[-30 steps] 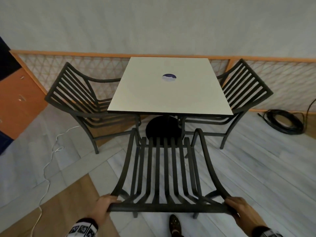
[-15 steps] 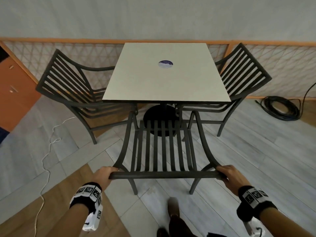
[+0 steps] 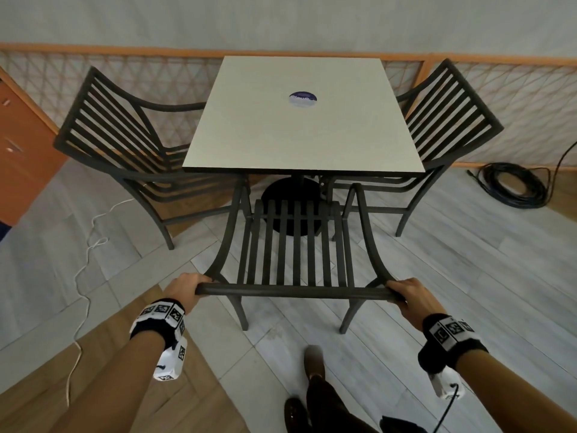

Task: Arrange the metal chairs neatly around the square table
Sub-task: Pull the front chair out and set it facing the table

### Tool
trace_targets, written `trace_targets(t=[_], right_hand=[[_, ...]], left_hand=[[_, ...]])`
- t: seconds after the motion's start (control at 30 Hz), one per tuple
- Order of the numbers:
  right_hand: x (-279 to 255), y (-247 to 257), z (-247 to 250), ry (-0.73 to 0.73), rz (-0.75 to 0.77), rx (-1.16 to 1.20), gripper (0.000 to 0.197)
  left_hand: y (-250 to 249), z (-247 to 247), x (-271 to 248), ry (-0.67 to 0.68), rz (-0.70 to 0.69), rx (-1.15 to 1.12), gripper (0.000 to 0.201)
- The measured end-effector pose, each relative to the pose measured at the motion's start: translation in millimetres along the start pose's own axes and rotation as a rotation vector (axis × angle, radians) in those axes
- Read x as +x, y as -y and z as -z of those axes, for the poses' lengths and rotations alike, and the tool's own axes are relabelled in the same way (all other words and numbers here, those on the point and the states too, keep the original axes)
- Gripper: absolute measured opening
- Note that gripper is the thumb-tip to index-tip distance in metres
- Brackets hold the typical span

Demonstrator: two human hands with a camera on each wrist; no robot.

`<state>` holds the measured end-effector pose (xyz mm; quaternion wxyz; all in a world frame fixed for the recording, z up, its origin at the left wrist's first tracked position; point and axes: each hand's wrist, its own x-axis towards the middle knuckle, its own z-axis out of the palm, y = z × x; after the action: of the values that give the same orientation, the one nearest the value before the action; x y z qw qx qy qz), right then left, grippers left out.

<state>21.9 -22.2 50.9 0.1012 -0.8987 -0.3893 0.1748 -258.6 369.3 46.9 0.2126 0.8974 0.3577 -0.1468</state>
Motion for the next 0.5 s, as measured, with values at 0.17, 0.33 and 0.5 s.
trace_targets(t=[0.17, 0.33, 0.5], right_hand=[[-2.4, 6.4, 14.4, 0.101, -0.058, -0.027, 0.025], [19.8, 45.0, 39.5, 0.216, 0.110, -0.071, 0.050], [66.4, 120.5, 50.9, 0.203, 0.341, -0.058, 0.039]], left_hand=[[-2.1, 1.9, -2.8, 0.046, -0.015, -0.026, 0.030], [6.5, 12.2, 1.9, 0.093, -0.051, -0.102, 0.047], [49.2, 17.9, 3.3, 0.106, 0.086, -0.131, 0.073]])
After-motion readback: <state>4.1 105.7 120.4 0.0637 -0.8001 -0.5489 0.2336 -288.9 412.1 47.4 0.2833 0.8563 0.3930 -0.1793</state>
